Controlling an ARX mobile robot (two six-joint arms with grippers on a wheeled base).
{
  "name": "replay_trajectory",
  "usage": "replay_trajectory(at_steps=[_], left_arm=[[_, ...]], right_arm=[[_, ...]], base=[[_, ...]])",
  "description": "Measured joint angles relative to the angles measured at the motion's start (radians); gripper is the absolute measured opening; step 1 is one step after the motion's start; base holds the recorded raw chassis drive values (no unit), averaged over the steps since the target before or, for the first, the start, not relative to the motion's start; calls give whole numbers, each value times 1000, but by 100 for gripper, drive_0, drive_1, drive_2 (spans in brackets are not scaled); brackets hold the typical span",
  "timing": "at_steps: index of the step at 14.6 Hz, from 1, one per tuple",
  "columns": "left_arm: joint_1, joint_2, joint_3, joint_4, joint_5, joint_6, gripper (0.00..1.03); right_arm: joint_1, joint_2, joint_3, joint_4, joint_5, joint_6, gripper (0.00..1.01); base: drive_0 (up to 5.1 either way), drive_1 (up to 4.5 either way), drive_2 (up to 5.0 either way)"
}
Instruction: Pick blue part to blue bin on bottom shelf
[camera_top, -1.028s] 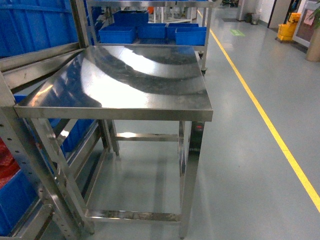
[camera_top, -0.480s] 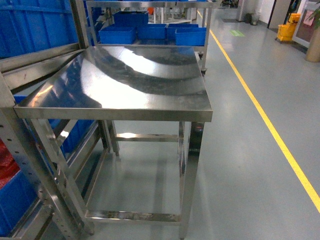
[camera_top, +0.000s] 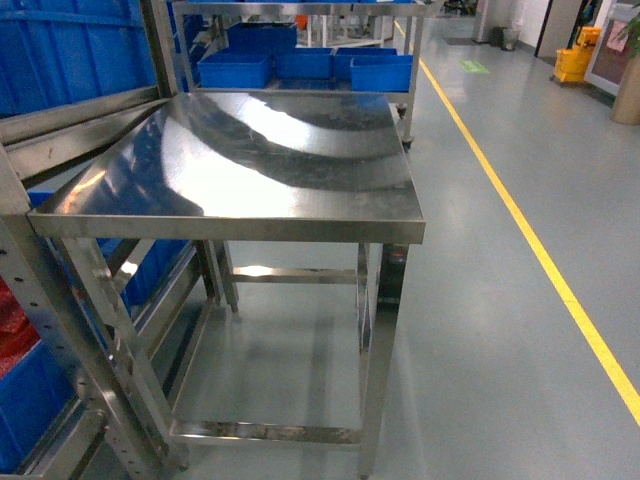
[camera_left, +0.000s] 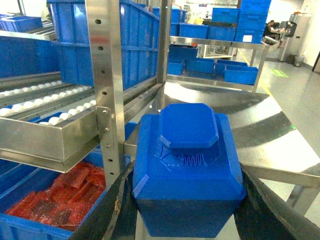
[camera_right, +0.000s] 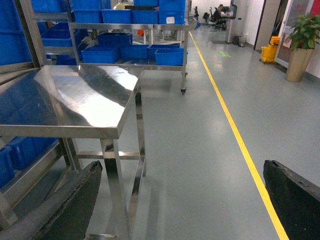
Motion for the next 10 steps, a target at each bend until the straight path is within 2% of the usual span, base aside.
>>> replay_trajectory(at_steps=[10], left_arm=[[-1, 0, 0, 0, 0, 0, 44]], right_arm=[[0, 0, 0, -2, 0, 0, 98]], base=[[-441, 225, 225]])
